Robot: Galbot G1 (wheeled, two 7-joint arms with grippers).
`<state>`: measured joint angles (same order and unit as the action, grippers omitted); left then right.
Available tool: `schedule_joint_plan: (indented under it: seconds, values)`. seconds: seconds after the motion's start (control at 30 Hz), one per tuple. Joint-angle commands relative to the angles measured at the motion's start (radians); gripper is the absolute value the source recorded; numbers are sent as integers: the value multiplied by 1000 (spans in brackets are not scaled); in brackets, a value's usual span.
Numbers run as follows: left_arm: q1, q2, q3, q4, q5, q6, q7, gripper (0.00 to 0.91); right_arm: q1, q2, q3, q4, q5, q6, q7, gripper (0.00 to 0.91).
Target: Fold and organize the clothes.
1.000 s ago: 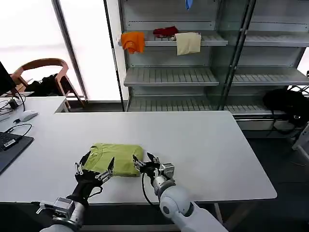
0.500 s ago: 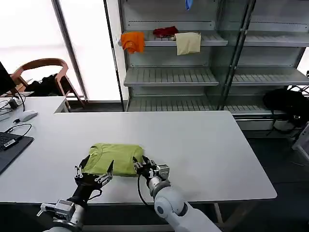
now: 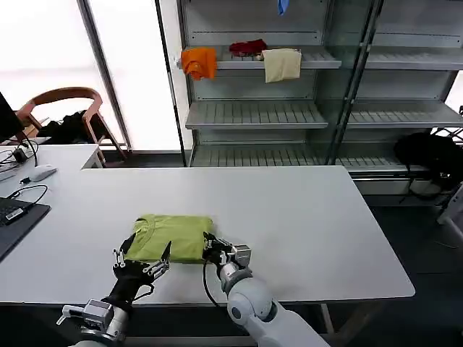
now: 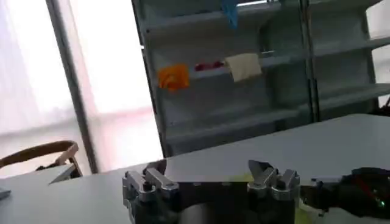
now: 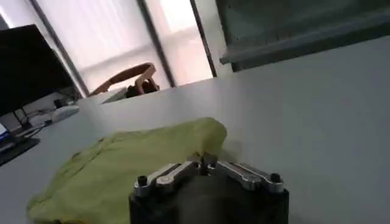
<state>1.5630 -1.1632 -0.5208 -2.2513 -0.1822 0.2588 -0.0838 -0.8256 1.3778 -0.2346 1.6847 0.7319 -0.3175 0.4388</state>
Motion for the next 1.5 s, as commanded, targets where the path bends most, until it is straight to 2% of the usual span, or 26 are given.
schedule_joint_plan:
  seconds: [0.03,0.23,0.33,0.47,0.67,0.7,0.73,0.83,0.97,1.07,1.13,1.23,1.33,1.43,1.5]
  values:
    - [2,-2,0,2,1,0,-1,907,0,-11,6,22,-9,4,2,0]
    - [3,-4,0,-2,0,0,-5,907,-7,-62,31,53,-12,6,-5,0]
    - [4,-4,-2,-4,-2,-1,-7,907,-9,-120,61,86,-3,6,-13,0]
    - [4,-5,-1,-5,-7,-1,-8,907,-23,-200,119,116,31,6,-26,0]
    - [-3,-7,10,-6,-8,1,-8,907,-33,-267,203,120,54,6,-47,0]
    - [-4,-7,11,-6,-8,2,-8,907,-35,-271,210,115,52,6,-56,161]
    - [-5,-8,14,-6,-8,3,-8,907,-38,-276,218,111,46,5,-66,907]
    - [-2,-6,17,-12,-8,4,-7,907,-59,-292,242,99,-8,-9,-127,907]
    - [6,-5,17,-23,-11,5,-8,907,-100,-316,272,114,-177,-23,-147,907]
    - [15,-8,20,-44,-11,5,-9,907,-159,-363,331,178,-280,14,-185,907]
    - [23,-11,23,-62,-11,4,-11,907,-208,-399,371,238,-286,39,-194,907]
    - [35,-16,32,-82,-13,2,-24,907,-326,-484,469,359,-277,119,-200,907]
    - [49,-21,52,-87,-15,-26,-50,907,-441,-535,594,437,-198,152,-192,907]
    - [74,-26,69,-77,-14,-80,-54,907,-618,-556,743,531,-134,211,-145,907]
    - [101,-32,84,-59,-14,-156,-62,907,-721,-542,788,565,-138,266,-112,907]
